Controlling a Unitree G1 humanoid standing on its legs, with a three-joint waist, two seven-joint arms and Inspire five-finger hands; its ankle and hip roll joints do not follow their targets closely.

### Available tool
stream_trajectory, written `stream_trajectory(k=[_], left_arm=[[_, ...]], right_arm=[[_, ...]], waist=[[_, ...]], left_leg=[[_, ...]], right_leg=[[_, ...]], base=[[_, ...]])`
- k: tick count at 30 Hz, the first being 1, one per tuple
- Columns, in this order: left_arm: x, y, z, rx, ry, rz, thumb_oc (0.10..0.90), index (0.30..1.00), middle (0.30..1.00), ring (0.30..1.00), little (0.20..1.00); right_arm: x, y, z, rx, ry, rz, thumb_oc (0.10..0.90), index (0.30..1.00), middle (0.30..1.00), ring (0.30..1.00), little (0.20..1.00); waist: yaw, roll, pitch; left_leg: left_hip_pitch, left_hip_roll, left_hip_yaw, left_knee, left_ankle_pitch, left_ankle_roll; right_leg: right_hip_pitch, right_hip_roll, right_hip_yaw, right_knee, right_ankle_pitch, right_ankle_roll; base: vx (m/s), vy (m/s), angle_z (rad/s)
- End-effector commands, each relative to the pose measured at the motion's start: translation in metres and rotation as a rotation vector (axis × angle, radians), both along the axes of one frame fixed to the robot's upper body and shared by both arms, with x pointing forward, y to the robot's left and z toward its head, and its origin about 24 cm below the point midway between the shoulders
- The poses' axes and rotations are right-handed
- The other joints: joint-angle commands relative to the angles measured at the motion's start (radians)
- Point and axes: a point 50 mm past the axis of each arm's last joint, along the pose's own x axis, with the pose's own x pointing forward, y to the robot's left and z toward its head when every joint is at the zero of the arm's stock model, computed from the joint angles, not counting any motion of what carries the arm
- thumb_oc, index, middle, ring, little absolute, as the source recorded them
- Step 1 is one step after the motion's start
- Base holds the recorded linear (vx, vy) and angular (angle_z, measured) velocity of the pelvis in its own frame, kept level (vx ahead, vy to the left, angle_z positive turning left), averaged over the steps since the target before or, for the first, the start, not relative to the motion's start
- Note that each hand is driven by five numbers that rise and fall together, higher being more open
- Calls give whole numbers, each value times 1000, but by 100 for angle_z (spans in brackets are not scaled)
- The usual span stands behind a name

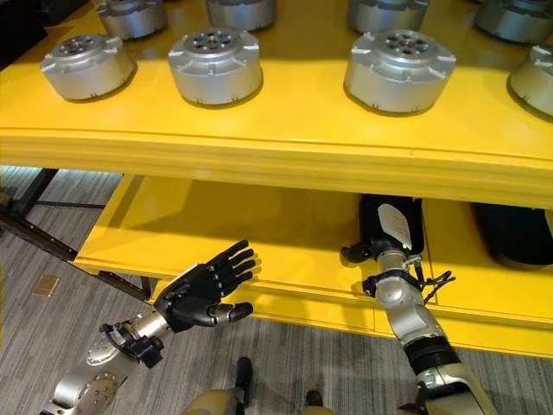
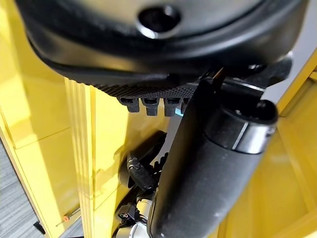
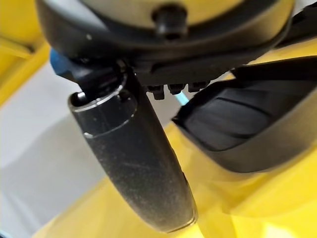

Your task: Move parts from the plastic box to the shelf.

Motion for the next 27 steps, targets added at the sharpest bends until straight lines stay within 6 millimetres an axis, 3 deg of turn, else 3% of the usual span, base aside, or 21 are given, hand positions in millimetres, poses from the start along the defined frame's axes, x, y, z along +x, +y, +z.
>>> stream_trajectory(k=[1,7,9,10,15,18,19,22,24,27], left_arm=[[3,-11,44,-149,-252,-13,900,1000,1000,1000,1000],[1,-10,43,-157,-256,-3,900,1000,1000,1000,1000],[-1,-8,42,-174,-251,16,900,1000,1000,1000,1000],[-2,-5,43,-178,-265,37,900,1000,1000,1000,1000],[-3,-3,46,-187,-299,73,900,1000,1000,1000,1000],[-3,-1,48,-191,-311,97,900,1000,1000,1000,1000],[-4,4,49,-199,-319,120,900,1000,1000,1000,1000],[-6,8,50,-216,-309,135,900,1000,1000,1000,1000],[-8,12,46,-237,-282,138,900,1000,1000,1000,1000],[-10,8,44,-248,-273,100,900,1000,1000,1000,1000]], right_arm=[[5,18,59,-67,-315,111,900,1000,1000,1000,1000],[-4,27,55,-48,-335,153,900,1000,1000,1000,1000],[-17,39,54,43,-366,241,900,1000,1000,1000,1000],[-34,53,62,92,-412,342,900,1000,1000,1000,1000],[-61,77,67,182,-391,524,900,1000,1000,1000,1000],[-73,87,66,306,-316,655,900,1000,1000,1000,1000],[-87,94,64,403,-241,740,900,1000,1000,1000,1000],[-93,95,56,559,-120,806,900,1000,1000,1000,1000],[-102,90,43,751,-3,882,900,1000,1000,1000,1000],[-110,98,35,768,87,974,900,1000,1000,1000,1000]], waist=[[-2,-32,-78],[-11,-33,-85],[-24,-34,-91],[-39,-35,-95],[-66,-42,-108],[-81,-49,-114],[-94,-54,-116],[-104,-63,-121],[-116,-81,-134],[-122,-91,-142]], left_leg=[[57,-36,53,119,-236,44],[61,-35,56,112,-236,44],[65,-31,63,107,-235,45],[68,-30,68,100,-236,44],[78,-27,83,85,-237,44],[85,-26,91,80,-237,42],[89,-22,101,73,-233,38],[92,-21,106,67,-231,38],[96,-19,118,54,-225,39],[94,-20,124,53,-223,40]], right_leg=[[-133,36,-13,76,33,-20],[-132,38,-8,71,32,-20],[-132,39,-1,69,32,-20],[-136,41,7,68,32,-18],[-135,45,28,53,38,-15],[-133,48,42,41,46,-12],[-135,51,54,35,56,-9],[-137,54,66,31,59,-6],[-139,61,80,17,69,-1],[-140,66,87,11,72,0]], base=[[0,0,0],[-4,5,0],[-61,61,-2],[-78,66,-5],[-61,43,-16],[-43,32,-6],[-41,28,-14],[-44,18,-20],[-70,16,-7],[-50,37,-11]])
